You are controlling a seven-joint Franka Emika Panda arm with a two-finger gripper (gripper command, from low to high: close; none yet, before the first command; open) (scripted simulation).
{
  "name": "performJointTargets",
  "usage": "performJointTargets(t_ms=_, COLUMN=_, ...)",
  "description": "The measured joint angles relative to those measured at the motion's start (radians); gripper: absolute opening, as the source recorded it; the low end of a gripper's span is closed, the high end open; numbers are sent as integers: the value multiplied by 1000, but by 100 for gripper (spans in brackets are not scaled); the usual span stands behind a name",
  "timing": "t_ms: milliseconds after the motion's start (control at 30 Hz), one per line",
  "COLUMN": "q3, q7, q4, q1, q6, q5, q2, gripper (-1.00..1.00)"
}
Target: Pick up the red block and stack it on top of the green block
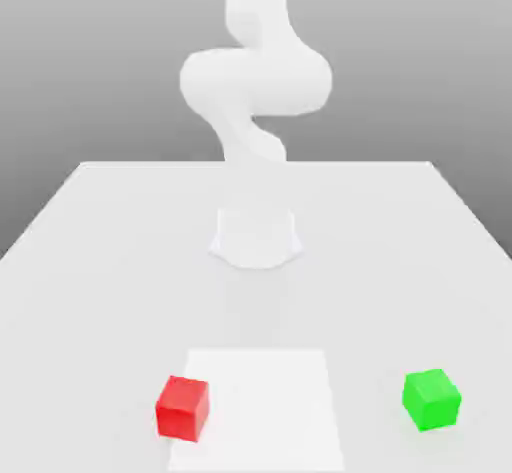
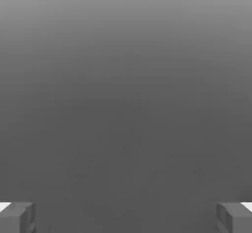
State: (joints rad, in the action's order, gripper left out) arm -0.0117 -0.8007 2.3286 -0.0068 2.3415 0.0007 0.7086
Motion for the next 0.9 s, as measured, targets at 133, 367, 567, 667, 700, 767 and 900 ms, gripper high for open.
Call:
performJointTargets(t_ms=133, q3=-19, q7=0, q4=47, q1=-12, q6=69, q5=3, q2=-151, gripper=0)
performJointTargets(t_ms=367, q3=-52, q7=3, q4=127, q1=-33, q6=185, q5=10, q2=-405, gripper=0)
performJointTargets(t_ms=567, q3=-79, q7=8, q4=195, q1=-54, q6=284, q5=22, q2=-622, gripper=0)
performJointTargets(t_ms=667, q3=-87, q7=12, q4=229, q1=-74, q6=334, q5=28, q2=-731, gripper=0)
performJointTargets(t_ms=700, q3=-88, q7=13, q4=240, q1=-79, q6=350, q5=30, q2=-768, gripper=0)
performJointTargets(t_ms=767, q3=-89, q7=17, q4=255, q1=-85, q6=390, q5=37, q2=-840, gripper=0)
performJointTargets(t_ms=900, q3=-65, q7=41, q4=242, q1=-104, q6=505, q5=70, q2=-985, gripper=0)
